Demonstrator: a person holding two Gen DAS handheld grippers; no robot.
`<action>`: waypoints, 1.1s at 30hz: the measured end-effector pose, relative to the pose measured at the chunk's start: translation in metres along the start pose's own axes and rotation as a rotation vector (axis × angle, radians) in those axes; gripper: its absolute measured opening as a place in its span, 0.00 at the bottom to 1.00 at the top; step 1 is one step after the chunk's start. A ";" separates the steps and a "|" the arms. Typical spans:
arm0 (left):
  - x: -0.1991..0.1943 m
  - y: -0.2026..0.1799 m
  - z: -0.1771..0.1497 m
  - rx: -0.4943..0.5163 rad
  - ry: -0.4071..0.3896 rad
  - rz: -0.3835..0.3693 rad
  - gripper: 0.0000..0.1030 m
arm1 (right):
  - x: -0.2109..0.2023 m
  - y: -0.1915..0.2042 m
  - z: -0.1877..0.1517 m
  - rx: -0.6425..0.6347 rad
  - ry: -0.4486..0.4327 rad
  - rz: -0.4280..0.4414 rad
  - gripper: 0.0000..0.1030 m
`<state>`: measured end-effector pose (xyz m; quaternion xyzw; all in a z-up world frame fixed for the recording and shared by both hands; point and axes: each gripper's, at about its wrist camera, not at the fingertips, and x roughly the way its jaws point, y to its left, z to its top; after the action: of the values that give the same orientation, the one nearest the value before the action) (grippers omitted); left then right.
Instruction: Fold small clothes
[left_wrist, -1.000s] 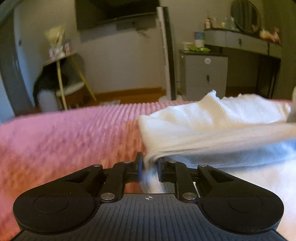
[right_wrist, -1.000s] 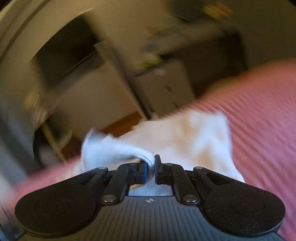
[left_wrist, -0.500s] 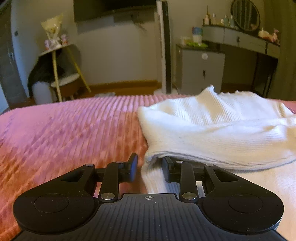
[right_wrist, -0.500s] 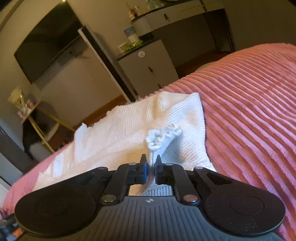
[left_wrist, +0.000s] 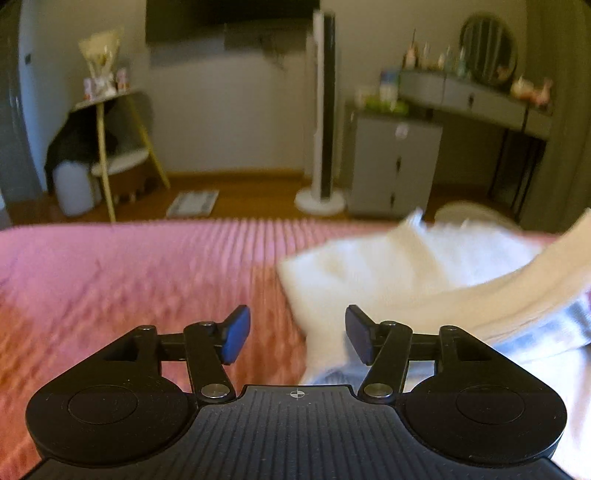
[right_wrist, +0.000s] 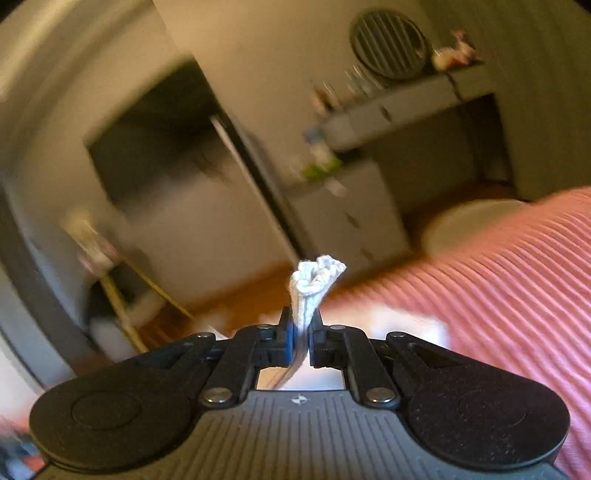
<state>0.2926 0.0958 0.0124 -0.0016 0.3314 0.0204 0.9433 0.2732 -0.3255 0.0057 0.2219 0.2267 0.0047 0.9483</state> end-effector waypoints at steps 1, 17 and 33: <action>0.011 -0.002 -0.002 -0.006 0.032 -0.015 0.61 | 0.013 -0.007 -0.008 -0.020 0.076 -0.052 0.10; 0.043 -0.020 -0.015 0.028 0.104 -0.023 0.41 | 0.043 -0.022 -0.039 -0.098 0.211 -0.148 0.06; -0.008 -0.019 -0.018 0.065 0.118 0.015 0.69 | -0.034 0.022 -0.052 -0.293 0.211 -0.157 0.11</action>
<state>0.2760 0.0764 0.0028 0.0302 0.3868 0.0167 0.9215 0.2222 -0.2877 -0.0124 0.0613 0.3382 -0.0131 0.9390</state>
